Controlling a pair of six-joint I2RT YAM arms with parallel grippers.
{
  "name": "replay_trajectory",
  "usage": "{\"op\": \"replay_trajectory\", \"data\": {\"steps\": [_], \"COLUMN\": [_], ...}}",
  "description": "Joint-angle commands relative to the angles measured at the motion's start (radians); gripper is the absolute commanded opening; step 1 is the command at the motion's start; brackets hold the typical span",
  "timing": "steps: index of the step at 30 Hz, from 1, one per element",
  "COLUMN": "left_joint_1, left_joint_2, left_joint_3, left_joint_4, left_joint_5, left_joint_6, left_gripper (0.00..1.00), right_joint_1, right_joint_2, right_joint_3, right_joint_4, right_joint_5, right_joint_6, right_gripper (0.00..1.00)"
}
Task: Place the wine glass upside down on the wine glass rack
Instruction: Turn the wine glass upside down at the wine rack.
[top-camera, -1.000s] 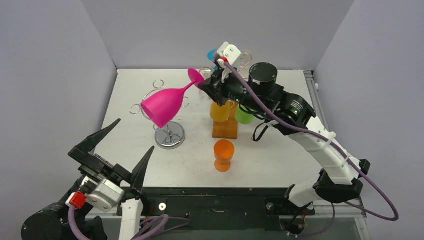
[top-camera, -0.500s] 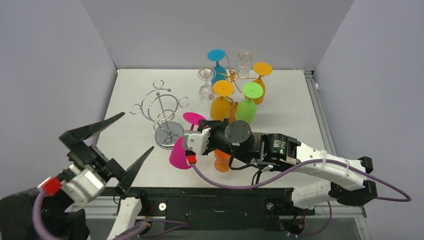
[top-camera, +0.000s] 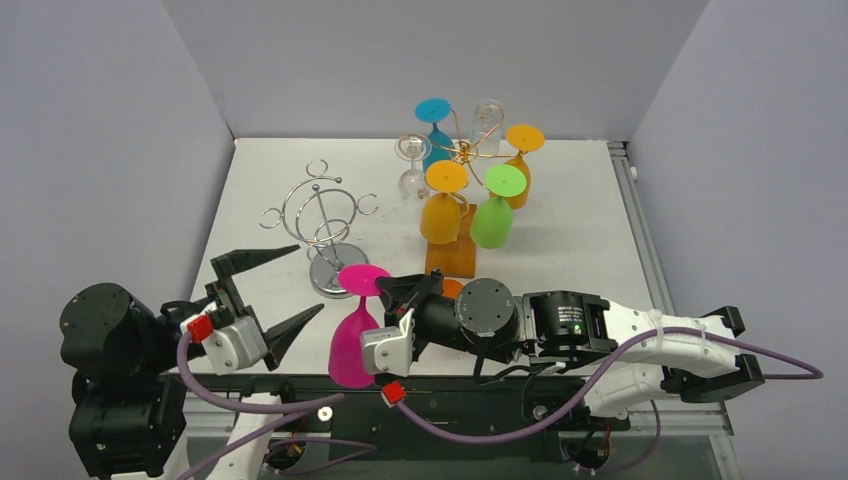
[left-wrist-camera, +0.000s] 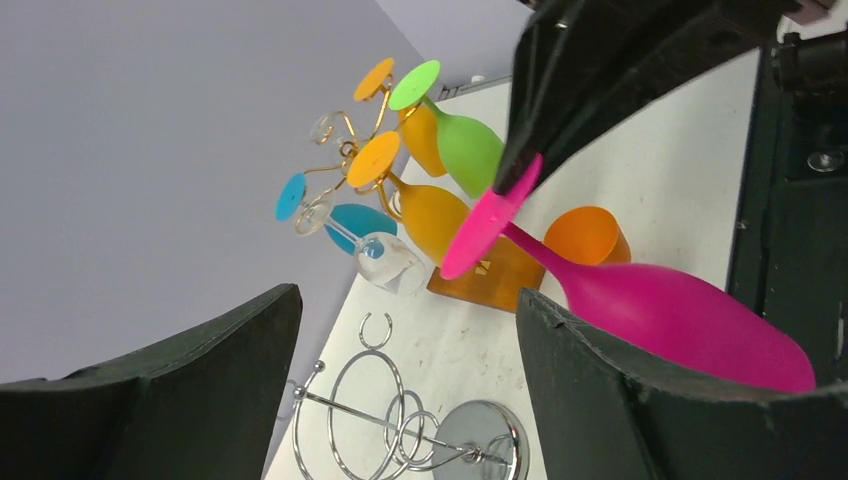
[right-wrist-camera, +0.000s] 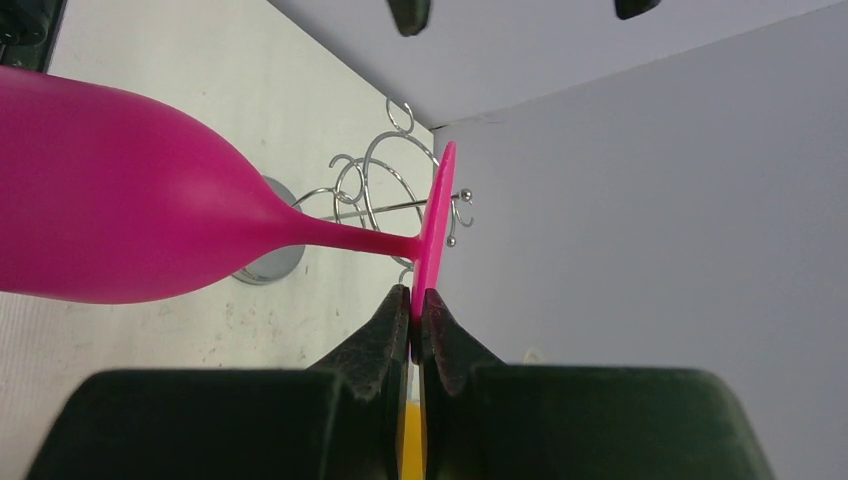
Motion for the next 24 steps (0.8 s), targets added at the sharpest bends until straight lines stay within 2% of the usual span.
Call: {"op": "replay_trajectory", "data": {"steps": [1,3,9,18,24], "left_joint_1": [-0.003,-0.004,-0.005,-0.004,-0.005], "left_joint_2": [0.032,0.023,-0.014,-0.019,-0.014], "left_joint_3": [0.071,0.063,-0.003,-0.034,-0.031], "left_joint_4": [-0.310,-0.332,-0.181,-0.172,-0.193], "left_joint_5": [0.086,0.099,0.139,0.151,0.175], "left_joint_6": [0.302,0.336,0.244,0.283,0.287], "left_gripper": [0.75,0.73,0.51,0.50,0.30], "right_joint_1": [0.011,0.020,0.058,0.087,0.082], "right_joint_2": [-0.005,-0.003,0.016,0.043,0.061], "right_joint_3": [0.052,0.060,0.072,0.095,0.084], "right_joint_4": [0.021,0.017,0.022,0.040,0.106], "right_joint_5": [-0.014,-0.028,-0.051,-0.067,-0.062], "right_joint_6": [-0.023,-0.025,-0.038,-0.048,-0.057], "right_gripper": [0.00,0.00,0.00,0.00,0.00]}}
